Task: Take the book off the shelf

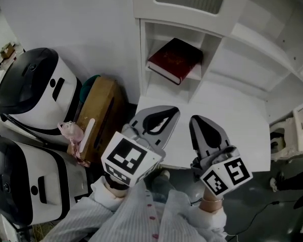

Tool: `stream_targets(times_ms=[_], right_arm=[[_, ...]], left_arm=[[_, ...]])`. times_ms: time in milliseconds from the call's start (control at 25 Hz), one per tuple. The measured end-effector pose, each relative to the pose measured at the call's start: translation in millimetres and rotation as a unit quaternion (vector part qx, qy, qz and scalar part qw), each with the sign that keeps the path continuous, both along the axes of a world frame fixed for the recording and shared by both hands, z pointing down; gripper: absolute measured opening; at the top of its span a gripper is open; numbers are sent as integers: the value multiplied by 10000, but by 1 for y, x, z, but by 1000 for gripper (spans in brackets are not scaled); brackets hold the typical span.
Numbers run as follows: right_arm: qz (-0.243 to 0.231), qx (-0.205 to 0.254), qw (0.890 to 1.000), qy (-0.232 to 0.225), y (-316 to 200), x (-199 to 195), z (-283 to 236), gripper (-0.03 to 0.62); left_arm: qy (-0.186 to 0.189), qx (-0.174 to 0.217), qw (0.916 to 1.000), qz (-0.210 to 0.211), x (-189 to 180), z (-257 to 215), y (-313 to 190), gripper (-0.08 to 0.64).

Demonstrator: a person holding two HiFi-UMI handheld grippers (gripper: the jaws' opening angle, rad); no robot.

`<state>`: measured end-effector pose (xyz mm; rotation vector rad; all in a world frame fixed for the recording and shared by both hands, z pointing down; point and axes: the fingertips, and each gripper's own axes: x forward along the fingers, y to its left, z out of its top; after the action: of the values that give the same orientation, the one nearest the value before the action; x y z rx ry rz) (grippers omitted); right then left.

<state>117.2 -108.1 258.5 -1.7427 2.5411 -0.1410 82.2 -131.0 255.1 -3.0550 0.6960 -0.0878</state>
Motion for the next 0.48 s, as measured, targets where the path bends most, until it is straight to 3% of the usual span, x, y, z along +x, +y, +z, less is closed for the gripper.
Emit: stream_targets(times_ms=[480], right_arm=[[-703,-24,9975,-11,-33,47,-1,15]], left_arm=[[-138,41,9978,-646,46,2,-27,11]])
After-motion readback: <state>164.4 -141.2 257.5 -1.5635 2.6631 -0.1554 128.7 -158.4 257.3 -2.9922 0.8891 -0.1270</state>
